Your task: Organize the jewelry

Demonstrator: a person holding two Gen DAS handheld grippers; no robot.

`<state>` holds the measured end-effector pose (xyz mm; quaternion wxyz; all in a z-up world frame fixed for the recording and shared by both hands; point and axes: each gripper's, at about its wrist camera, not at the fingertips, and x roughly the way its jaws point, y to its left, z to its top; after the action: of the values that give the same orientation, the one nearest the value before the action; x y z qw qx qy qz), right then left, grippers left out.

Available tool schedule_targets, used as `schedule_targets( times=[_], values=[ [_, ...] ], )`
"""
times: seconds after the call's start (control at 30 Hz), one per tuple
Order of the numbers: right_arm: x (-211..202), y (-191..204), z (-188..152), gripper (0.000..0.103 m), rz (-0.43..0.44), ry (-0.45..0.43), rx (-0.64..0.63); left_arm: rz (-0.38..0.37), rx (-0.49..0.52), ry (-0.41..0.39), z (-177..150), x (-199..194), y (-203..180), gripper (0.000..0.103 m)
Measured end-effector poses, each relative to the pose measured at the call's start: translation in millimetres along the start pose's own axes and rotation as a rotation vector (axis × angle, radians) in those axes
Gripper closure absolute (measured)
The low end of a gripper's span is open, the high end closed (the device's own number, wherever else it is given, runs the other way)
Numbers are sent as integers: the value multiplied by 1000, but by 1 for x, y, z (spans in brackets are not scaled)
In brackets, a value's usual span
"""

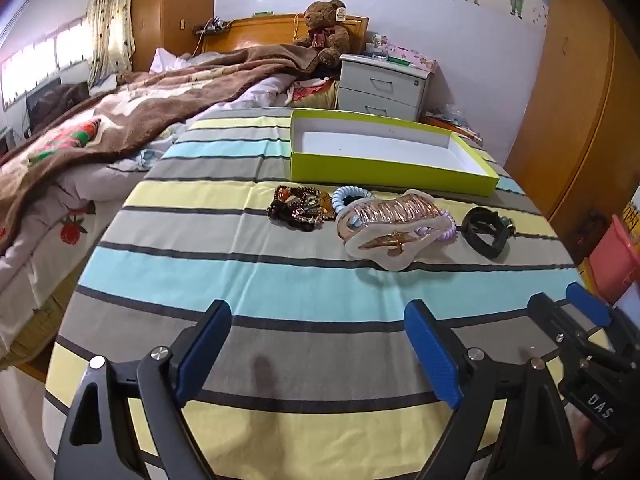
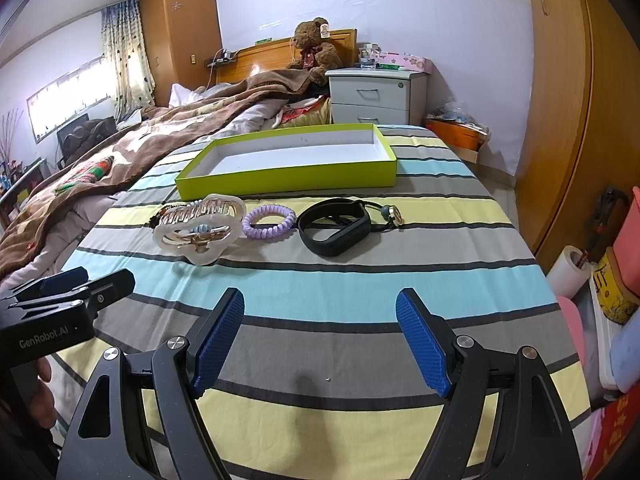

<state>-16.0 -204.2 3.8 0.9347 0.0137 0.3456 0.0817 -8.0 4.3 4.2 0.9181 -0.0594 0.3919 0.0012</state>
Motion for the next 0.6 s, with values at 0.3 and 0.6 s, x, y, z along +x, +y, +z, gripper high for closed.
schedule_targets(
  times=[0.3,0.6],
  values=[
    [-1,1,-1,25,4,-2,-3,27,2,-7,2,-2,-1,13],
    [-1,3,-1,25,2,-1,-4,48,14,1,1,-2,-2,17]
  ],
)
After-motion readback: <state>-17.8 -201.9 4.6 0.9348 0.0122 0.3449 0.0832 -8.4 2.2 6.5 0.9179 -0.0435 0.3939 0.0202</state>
